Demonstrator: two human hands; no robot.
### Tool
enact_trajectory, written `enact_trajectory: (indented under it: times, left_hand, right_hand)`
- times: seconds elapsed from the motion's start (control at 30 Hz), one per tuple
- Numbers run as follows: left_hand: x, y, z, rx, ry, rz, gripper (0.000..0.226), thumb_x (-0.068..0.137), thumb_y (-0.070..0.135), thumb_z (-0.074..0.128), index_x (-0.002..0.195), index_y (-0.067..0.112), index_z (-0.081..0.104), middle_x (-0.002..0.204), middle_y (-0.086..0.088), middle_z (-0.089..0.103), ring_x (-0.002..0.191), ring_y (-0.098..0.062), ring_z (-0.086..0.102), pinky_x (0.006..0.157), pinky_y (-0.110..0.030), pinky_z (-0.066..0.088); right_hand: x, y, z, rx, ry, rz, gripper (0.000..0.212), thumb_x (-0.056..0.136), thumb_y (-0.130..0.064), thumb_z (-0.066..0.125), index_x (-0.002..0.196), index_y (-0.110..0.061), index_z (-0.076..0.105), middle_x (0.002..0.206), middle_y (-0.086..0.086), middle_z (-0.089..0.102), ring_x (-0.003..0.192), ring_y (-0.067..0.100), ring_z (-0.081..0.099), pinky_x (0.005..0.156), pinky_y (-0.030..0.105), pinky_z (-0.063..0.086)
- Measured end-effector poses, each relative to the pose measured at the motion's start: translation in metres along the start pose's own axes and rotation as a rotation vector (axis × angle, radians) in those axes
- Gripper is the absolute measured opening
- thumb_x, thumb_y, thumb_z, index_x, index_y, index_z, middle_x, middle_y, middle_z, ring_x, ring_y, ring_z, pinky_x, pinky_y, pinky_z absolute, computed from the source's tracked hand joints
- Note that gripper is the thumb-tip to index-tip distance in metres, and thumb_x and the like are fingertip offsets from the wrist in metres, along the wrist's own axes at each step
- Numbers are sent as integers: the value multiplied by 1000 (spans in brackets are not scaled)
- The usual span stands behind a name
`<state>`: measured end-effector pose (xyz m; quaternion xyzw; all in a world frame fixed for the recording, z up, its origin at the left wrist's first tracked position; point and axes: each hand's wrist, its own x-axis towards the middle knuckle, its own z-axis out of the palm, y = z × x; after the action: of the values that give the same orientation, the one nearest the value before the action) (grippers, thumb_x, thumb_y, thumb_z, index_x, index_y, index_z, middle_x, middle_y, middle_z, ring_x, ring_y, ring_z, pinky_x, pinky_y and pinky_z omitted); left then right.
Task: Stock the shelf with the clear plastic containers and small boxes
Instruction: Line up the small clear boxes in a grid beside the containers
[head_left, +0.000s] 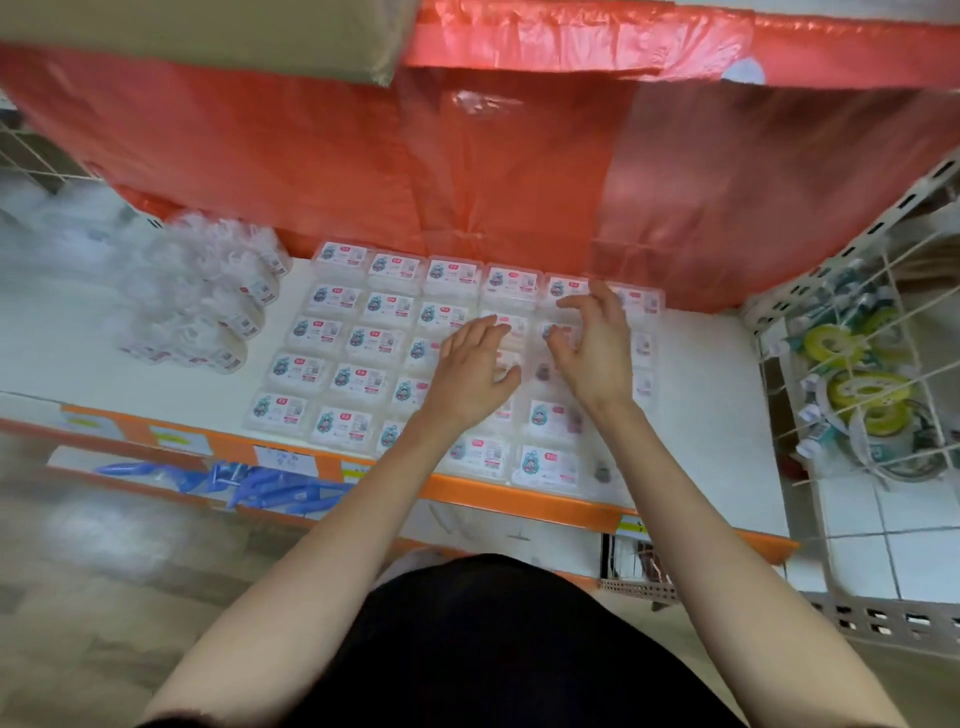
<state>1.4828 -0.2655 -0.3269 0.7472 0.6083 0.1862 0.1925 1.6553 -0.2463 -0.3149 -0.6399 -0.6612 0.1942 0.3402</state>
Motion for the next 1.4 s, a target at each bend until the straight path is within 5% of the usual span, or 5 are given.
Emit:
enact_trajectory:
  times: [0.43,0.57,0.77,1.4]
  left_hand:
    - [-119,-169,-179,180,264,-320,64,90,33,61,144,7,39,154,-14,31,144,-31,25,116,-43,17]
    - [-161,-228,-245,241,350,-381,69,83,45,43,138,4,47,148,-18,40,139,-35,34,111,-48,27]
    - [-219,-311,-330,364,373,-429,65,90,32,59,145,6,36,157,-15,26,145,-31,21,115,-41,15]
    - [-277,-518,-451,371,442,-595,65,95,36,53,150,10,28,160,-12,18,148,-28,14,118,-40,13]
  right_hand:
    - [-35,-228,134,-76,-266,-337,48,88,-20,64,135,-11,52,148,14,42,139,31,36,111,41,30]
    - [-48,-317,185,-100,-300,-407,54,89,-23,63,140,-12,47,152,13,37,141,29,33,110,41,29]
    - [-69,-427,256,-109,-338,-485,57,86,-23,63,139,-12,47,153,14,36,140,32,33,110,42,29]
    - [-78,-615,460,-180,-464,-613,61,88,-27,62,143,-10,42,155,14,31,143,30,28,113,40,26]
